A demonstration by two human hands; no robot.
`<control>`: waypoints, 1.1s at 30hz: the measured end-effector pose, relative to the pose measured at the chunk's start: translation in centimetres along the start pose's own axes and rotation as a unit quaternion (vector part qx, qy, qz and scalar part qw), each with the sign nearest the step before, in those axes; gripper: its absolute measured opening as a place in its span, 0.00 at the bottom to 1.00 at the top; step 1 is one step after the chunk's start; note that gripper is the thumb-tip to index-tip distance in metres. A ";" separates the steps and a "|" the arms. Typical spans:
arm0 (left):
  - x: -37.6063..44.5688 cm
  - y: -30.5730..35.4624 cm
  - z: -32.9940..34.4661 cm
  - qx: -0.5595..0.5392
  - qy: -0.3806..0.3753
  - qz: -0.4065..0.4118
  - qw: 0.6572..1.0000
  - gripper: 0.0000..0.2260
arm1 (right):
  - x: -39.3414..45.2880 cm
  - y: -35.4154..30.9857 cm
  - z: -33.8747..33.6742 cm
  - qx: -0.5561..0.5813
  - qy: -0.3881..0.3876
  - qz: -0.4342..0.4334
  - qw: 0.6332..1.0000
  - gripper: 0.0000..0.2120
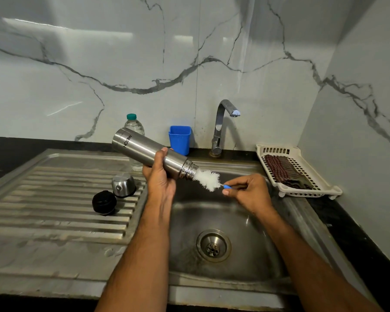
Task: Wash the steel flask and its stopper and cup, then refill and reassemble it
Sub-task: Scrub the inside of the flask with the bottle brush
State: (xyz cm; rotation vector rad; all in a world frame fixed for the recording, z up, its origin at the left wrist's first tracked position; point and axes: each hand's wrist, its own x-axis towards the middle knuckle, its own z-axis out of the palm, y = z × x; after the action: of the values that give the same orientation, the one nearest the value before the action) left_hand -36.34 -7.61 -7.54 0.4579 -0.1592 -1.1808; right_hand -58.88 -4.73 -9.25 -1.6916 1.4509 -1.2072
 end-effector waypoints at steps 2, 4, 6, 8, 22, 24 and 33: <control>0.0 0.0 0.1 0.001 -0.001 0.001 1.000 0.28 | 0.0 0.1 -0.2 0.003 0.002 -0.003 1.000 0.16; 0.1 0.2 -0.1 -0.001 0.004 0.001 1.000 0.26 | -0.1 0.1 -0.7 -0.002 0.009 0.002 1.000 0.17; 0.4 0.6 -0.3 -0.018 0.019 0.006 1.000 0.26 | 0.0 0.4 -1.3 -0.004 0.018 0.008 1.000 0.18; 0.8 1.2 -0.6 -0.034 0.026 0.014 0.999 0.29 | -0.1 0.8 -1.9 -0.004 0.013 0.006 1.000 0.18; 1.2 3.1 -1.5 -0.033 0.034 0.046 0.998 0.28 | 0.0 0.4 -2.8 0.024 -0.030 -0.008 0.999 0.12; 1.0 3.4 -1.3 -0.032 0.032 0.054 0.998 0.27 | -0.1 0.3 -2.8 0.022 -0.034 -0.007 0.999 0.11; 0.0 4.1 -1.1 -0.021 0.050 0.056 0.997 0.28 | -0.4 0.1 -3.1 0.014 -0.051 0.007 0.999 0.12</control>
State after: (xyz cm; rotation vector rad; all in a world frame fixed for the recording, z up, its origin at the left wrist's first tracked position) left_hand -32.47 -6.15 -6.76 0.4646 -0.0726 -1.0480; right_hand -61.74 -4.03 -8.14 -1.6957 1.3759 -1.1131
